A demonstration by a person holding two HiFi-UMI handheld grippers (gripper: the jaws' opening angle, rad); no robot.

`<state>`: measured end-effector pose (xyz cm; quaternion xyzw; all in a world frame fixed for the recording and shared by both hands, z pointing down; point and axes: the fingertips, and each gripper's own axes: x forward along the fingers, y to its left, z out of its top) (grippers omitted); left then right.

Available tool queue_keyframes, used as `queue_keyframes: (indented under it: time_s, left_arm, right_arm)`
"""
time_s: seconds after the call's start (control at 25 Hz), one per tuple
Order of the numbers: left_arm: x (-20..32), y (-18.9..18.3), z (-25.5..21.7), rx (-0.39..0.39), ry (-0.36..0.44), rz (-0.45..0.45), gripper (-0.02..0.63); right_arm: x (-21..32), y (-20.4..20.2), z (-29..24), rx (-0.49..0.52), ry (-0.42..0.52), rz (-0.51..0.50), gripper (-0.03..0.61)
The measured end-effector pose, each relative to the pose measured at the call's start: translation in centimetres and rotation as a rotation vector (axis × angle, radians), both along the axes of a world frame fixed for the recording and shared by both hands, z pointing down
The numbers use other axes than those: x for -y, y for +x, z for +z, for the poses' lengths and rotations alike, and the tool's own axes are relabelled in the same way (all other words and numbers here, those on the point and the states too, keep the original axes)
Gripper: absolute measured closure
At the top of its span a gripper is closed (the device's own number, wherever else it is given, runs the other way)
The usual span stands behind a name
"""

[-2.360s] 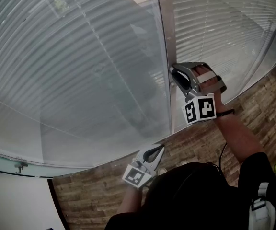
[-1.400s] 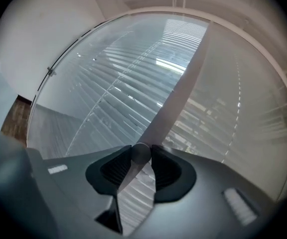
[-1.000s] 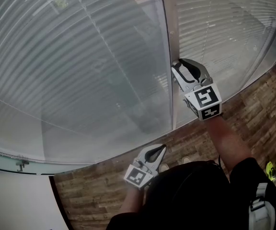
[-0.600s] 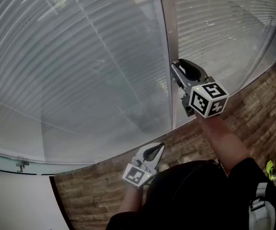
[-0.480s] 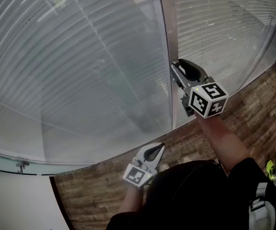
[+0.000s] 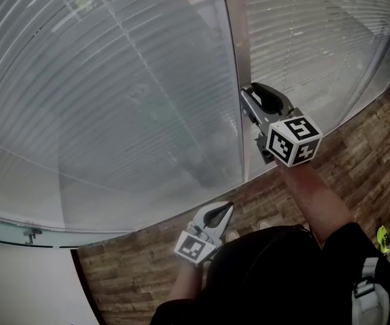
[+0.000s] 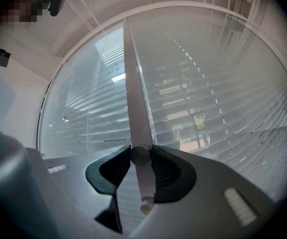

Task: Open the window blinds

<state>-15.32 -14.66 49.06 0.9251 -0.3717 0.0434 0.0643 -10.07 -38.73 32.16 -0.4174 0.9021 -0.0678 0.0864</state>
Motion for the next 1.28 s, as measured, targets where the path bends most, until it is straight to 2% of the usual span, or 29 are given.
queue_keyframes:
  time_s: [0.28, 0.4, 0.56, 0.68, 0.76, 0.92, 1.0, 1.12, 1.28]
  left_arm:
    - [0.1, 0.0, -0.3, 0.000, 0.007, 0.001, 0.609]
    - [0.2, 0.2, -0.4, 0.004, 0.012, 0.007, 0.609]
    - [0.1, 0.5, -0.8, 0.012, 0.025, 0.016, 0.609]
    - [0.1, 0.5, -0.8, 0.013, 0.023, 0.015, 0.609]
    - [0.1, 0.4, -0.7, 0.016, 0.021, 0.015, 0.609]
    - [0.0, 0.7, -0.6, 0.015, 0.016, 0.023, 0.609]
    - [0.1, 0.7, -0.6, 0.011, 0.016, 0.024, 0.609]
    - [0.3, 1.0, -0.5, 0.010, 0.024, 0.031, 0.609]
    - [0.2, 1.2, -0.5, 0.004, 0.022, 0.034, 0.609]
  right_arm:
    - [0.1, 0.0, 0.2, -0.029, 0.013, -0.005, 0.442]
    - [0.0, -0.2, 0.1, -0.072, 0.038, -0.013, 0.439]
    - [-0.9, 0.0, -0.5, -0.179, 0.148, -0.020, 0.336]
    - [-1.6, 0.1, -0.5, -0.339, 0.245, -0.021, 0.322]
    - [-1.9, 0.1, -0.1, -0.481, 0.319, -0.014, 0.319]
    - [-2.4, 0.1, 0.6, -0.926, 0.519, 0.036, 0.307]
    - [-2.4, -0.3, 1.0, -1.094, 0.603, 0.034, 0.298]
    - [-2.1, -0.7, 1.3, -1.251, 0.683, 0.022, 0.295]
    - [-2.0, -1.6, 1.2, -1.344, 0.738, 0.010, 0.291]
